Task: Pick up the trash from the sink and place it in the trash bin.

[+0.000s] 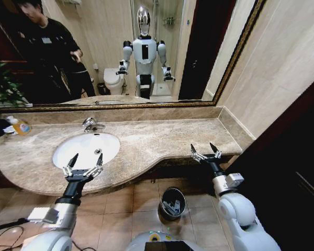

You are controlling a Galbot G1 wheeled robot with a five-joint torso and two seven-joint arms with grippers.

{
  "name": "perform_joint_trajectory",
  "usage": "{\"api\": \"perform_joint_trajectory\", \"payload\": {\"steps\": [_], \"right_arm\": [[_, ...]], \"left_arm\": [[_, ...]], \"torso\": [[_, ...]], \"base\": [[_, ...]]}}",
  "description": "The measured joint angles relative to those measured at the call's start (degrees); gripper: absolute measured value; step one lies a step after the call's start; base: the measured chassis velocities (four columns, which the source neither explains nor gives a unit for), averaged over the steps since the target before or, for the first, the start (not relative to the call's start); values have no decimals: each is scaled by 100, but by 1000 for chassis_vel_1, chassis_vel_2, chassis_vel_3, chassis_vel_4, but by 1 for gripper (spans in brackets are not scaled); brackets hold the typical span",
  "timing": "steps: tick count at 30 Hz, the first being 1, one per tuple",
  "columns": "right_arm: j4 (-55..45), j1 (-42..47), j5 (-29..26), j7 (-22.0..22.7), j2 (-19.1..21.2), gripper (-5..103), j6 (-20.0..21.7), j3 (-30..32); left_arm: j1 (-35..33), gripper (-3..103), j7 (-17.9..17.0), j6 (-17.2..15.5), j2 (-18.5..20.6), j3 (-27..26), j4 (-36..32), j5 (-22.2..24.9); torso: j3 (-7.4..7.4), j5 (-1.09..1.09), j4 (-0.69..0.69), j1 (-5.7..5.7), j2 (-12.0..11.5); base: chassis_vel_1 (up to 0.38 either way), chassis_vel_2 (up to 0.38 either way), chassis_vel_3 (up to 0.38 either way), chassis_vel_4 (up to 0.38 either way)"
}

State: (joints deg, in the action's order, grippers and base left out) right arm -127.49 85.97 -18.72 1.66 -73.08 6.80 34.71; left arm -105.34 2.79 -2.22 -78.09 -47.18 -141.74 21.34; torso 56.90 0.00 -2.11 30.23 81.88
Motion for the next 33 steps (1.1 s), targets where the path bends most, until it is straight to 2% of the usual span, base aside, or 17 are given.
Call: {"api": "perform_joint_trajectory", "payload": {"steps": [33], "right_arm": [[10, -1, -9, -6, 2, 100, -7, 2]], "left_arm": [[0, 100, 0, 0, 0, 0, 0, 0]], "torso": [[0, 0, 0, 0, 0]], "base": [[0, 0, 0, 0]]}}
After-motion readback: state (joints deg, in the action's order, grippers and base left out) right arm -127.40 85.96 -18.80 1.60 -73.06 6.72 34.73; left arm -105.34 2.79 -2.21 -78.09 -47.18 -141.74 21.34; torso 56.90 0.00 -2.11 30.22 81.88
